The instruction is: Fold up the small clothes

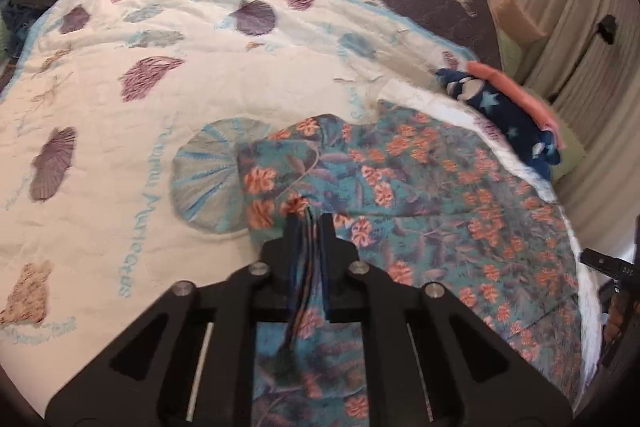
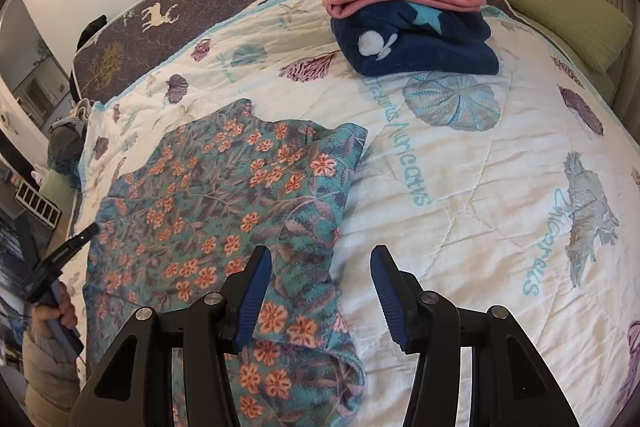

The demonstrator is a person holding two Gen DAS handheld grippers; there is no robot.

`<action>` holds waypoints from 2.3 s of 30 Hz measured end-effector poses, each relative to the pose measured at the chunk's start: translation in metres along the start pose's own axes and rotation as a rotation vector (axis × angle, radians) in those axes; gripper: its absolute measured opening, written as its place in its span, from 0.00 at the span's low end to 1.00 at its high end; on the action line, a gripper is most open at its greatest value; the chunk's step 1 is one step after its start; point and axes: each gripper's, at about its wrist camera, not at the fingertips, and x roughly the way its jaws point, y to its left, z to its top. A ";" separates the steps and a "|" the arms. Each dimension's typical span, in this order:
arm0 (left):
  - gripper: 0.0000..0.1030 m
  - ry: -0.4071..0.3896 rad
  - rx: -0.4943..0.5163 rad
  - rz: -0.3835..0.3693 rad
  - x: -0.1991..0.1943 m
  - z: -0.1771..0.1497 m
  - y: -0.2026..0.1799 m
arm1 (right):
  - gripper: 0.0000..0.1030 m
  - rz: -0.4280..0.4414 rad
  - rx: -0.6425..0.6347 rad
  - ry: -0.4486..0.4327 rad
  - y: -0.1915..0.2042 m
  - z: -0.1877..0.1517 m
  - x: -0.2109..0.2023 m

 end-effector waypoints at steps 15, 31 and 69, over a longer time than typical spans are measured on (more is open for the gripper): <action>0.37 0.078 0.052 0.018 0.021 -0.010 -0.011 | 0.51 0.003 -0.022 0.011 0.001 -0.001 0.005; 0.05 0.016 -0.065 0.055 0.010 0.006 0.015 | 0.52 0.022 0.046 0.014 -0.012 0.052 0.042; 0.72 0.117 -0.058 0.074 -0.135 -0.172 0.035 | 0.49 0.048 -0.087 0.084 -0.010 -0.120 -0.071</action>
